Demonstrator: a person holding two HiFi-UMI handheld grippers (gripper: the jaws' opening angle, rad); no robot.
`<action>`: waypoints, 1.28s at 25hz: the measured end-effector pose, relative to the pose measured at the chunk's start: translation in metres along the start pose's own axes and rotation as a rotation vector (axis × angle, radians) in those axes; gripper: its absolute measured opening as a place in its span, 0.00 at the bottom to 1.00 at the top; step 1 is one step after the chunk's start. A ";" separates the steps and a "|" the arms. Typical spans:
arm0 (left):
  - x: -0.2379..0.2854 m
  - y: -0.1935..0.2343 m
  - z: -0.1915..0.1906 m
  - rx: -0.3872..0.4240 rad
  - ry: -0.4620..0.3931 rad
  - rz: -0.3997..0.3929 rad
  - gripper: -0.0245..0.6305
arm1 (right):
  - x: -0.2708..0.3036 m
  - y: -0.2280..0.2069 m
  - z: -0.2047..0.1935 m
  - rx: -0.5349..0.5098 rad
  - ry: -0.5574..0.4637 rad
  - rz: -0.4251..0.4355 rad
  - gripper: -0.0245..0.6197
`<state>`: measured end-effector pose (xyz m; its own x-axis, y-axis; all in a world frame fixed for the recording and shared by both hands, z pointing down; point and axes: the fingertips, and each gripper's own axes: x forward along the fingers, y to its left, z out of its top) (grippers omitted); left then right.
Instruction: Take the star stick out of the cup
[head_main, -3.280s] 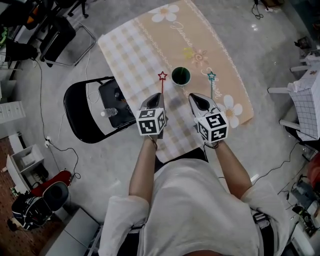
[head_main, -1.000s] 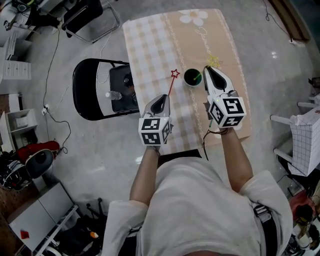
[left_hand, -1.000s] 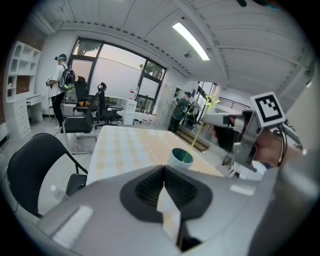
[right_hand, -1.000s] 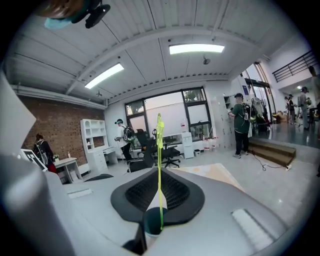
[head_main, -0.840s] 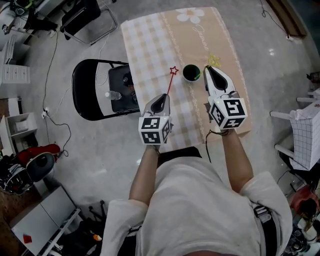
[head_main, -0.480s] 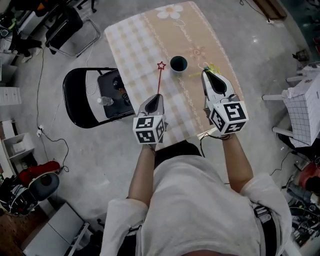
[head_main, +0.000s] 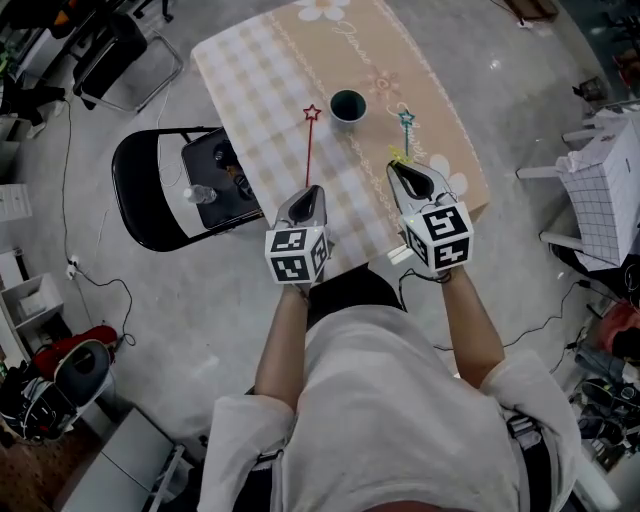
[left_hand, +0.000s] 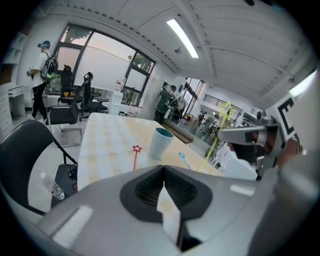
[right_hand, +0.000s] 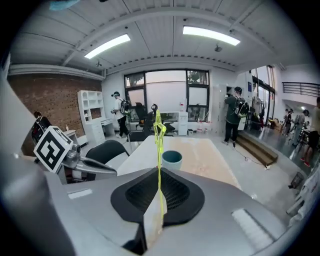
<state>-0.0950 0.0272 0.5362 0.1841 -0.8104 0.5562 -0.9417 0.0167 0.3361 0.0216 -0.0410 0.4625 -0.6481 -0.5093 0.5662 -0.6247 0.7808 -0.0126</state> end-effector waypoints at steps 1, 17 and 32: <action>0.001 0.001 -0.005 -0.003 0.008 -0.001 0.04 | 0.003 0.006 -0.009 -0.011 0.040 0.019 0.06; 0.008 0.023 -0.033 -0.049 0.069 0.061 0.04 | 0.068 0.045 -0.052 -0.067 0.160 0.182 0.06; 0.026 0.041 -0.044 -0.088 0.111 0.137 0.04 | 0.139 0.034 -0.112 -0.047 0.278 0.208 0.07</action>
<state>-0.1161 0.0327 0.5982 0.0906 -0.7275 0.6801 -0.9327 0.1775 0.3141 -0.0414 -0.0444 0.6333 -0.6118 -0.2250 0.7584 -0.4671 0.8765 -0.1168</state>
